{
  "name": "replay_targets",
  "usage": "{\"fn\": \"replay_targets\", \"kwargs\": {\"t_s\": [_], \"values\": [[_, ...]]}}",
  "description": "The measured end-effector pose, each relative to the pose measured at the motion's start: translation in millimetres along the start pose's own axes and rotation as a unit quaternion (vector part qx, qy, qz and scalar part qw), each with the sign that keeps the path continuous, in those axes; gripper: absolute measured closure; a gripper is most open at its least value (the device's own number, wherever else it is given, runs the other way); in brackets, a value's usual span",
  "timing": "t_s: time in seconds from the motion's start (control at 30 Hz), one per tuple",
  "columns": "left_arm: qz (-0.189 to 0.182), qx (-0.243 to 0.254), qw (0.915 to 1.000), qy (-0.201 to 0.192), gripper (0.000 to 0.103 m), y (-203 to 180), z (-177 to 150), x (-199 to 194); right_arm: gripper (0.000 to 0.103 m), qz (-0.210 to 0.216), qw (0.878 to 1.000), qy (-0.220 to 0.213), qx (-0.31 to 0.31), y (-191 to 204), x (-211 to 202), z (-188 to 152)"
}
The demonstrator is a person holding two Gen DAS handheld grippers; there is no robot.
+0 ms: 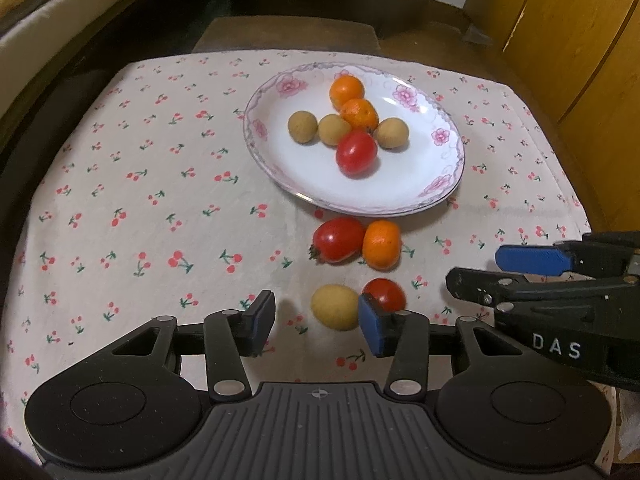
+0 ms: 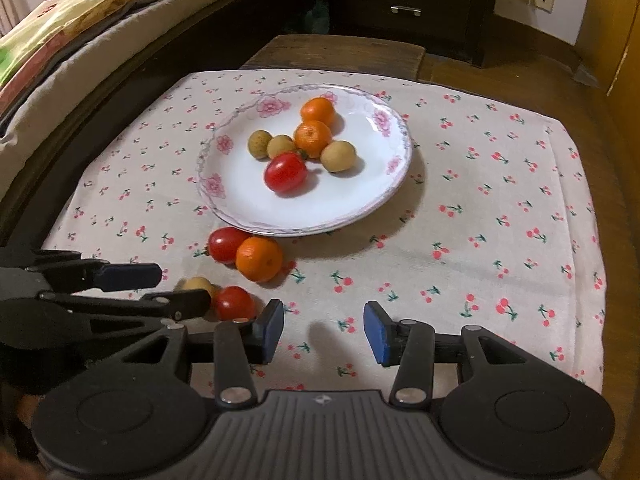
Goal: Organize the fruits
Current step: 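Lower the right tool onto a small red tomato while the left tool approaches a brown fruit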
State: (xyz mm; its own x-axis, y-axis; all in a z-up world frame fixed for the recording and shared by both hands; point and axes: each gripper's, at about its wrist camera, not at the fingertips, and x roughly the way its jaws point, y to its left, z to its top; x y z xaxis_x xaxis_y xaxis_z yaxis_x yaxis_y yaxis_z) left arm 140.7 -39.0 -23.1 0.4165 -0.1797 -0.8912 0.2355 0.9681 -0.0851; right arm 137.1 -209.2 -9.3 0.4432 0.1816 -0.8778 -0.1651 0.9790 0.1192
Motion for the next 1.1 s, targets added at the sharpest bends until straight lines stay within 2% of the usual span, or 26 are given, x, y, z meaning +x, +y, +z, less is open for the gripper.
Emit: {"fn": "replay_targets", "kwargs": {"t_s": [0.43,0.57,0.97,1.1], "values": [[0.005,-0.008,0.9999,0.004,0.045,20.5,-5.8,-9.0,0.058,0.022,1.000,0.004,-0.005,18.4,12.4,8.8],[0.006,-0.011,0.9999,0.004,0.049,26.5,-8.4,-11.3,0.058,0.032,0.999,0.009,-0.009,24.8,18.3,10.1],[0.010,-0.020,0.9997,0.010,0.049,37.9,-11.9,-12.8,0.058,0.051,0.998,0.015,-0.018,35.4,25.3,12.6],[0.008,-0.022,0.9997,0.013,0.049,38.2,-13.4,-11.6,0.058,0.045,0.998,0.020,-0.028,38.8,32.5,10.6]]}}
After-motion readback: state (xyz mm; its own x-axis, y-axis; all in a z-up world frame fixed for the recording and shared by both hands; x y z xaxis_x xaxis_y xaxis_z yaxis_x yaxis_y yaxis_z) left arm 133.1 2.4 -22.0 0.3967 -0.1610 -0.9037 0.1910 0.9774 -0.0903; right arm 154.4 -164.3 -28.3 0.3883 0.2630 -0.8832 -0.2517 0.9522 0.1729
